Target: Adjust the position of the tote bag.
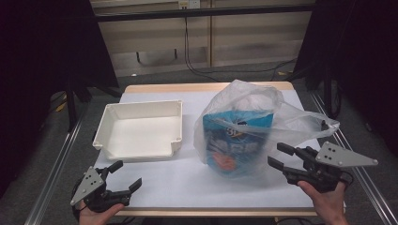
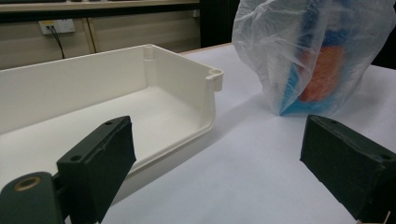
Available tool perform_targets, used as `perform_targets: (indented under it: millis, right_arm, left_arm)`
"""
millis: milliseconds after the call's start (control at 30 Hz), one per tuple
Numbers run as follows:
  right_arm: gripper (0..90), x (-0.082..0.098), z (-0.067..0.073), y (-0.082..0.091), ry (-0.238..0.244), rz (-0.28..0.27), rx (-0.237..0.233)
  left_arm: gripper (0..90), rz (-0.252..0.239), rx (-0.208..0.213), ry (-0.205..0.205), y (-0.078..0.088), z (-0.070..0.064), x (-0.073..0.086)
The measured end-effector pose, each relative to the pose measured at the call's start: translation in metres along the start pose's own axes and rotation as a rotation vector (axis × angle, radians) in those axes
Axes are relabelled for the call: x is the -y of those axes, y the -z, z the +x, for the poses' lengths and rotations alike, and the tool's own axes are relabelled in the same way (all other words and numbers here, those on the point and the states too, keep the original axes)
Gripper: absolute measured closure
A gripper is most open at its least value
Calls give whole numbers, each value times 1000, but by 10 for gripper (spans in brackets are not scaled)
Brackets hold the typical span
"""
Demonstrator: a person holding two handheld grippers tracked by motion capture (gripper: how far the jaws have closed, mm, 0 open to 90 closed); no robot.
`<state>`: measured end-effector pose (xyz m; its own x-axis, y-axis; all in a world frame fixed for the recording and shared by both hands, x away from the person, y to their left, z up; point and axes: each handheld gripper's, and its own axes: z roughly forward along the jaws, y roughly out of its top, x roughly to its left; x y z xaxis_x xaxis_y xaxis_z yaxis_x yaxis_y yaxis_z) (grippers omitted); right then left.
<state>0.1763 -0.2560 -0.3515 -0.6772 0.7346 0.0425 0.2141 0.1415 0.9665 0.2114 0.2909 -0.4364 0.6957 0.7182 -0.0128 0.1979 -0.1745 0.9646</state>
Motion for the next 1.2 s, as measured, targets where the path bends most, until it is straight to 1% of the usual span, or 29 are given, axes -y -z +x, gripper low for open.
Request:
perform_targets:
  millis: [100, 200, 233, 267, 333, 367, 400, 433, 500, 567, 600, 633, 700, 733, 800, 833, 867, 900, 933, 967, 1000, 1033, 1067, 1133, 1167, 1200]
  right_arm:
    - [477, -10, -5, -3, -12, -19, -25]
    - [477, -16, -8, -6, -9, -16, -19]
    - [485, -22, -12, -9, -4, -29, -28]
    - [489, -23, -13, -9, -3, -31, -29]
    - [496, -28, -17, -10, -1, -38, -34]
    - [506, -30, -18, -11, 7, -38, -26]
    - [517, -32, -20, -11, 4, -36, -25]
    - [540, -34, -22, -11, 5, -34, -23]
    - [580, -39, -27, -12, 8, -40, -23]
    - [643, -44, -30, -13, 7, -40, -24]
    - [668, -47, -33, -13, 9, -41, -18]
    - [678, -50, -35, -13, 4, -48, -21]
    - [701, -55, -39, -12, 12, -55, -14]
    - [702, -58, -41, -12, 9, -57, -6]
    - [701, -61, -43, -12, 9, -64, -6]
    - [689, -68, -48, -12, 2, -79, -6]
    - [684, -70, -50, -13, 3, -78, -3]
    - [675, -73, -52, -15, 9, -70, -2]
    - [670, -76, -54, -17, 11, -66, 6]
    - [660, -78, -56, -19, 19, -59, 7]
    - [633, -80, -58, -20, 24, -55, 7]
    - [620, -81, -60, -21, 24, -49, 15]
    - [620, -82, -62, -22, 23, -51, 12]
    - [615, -82, -64, -22, 22, -49, 10]
    - [584, -83, -68, -23, 16, -48, 21]
    - [576, -83, -69, -23, 9, -52, 18]
  left_arm:
    - [95, -5, 3, -5, 1, 0, 0]
    - [94, -6, 9, -2, 1, 0, 0]
    - [95, -8, 7, -7, 1, -1, 0]
    - [95, -4, 0, -10, 1, -1, -1]
    - [96, -5, 8, -10, 2, -1, -1]
    - [96, -7, 6, -13, 2, -1, -1]
    - [95, -7, 6, -13, 2, -1, -1]
    - [96, -11, 8, -3, 2, 0, -1]
    - [95, -12, 2, -5, 3, 0, -1]
    - [95, -11, 2, -11, 3, 0, -1]
    - [95, -7, 6, -6, 3, -1, -1]
    - [95, -7, 6, -6, 3, -1, -1]
    - [95, -8, 13, -9, 2, -2, -1]
    - [95, -5, 8, -21, 2, -3, -2]
    - [95, -7, 10, -17, 2, -3, -2]
    - [95, -4, 15, -21, 2, -1, -1]
    - [95, -6, 18, -15, 1, -2, -1]
    - [95, -3, 13, -19, 1, -2, -1]
    - [95, -3, 19, -18, 1, -2, -1]
    - [94, -3, 12, -16, 1, -3, -1]
    - [94, -6, 14, -14, 1, -4, -1]
    - [94, 0, 15, -23, 2, -4, -1]
    - [94, 2, 14, -24, 2, -4, -1]
    - [89, -2, 19, -23, 1, -4, -1]
    - [89, 5, 20, -16, 0, -3, -1]
    - [89, 5, 20, -16, 0, -3, -1]
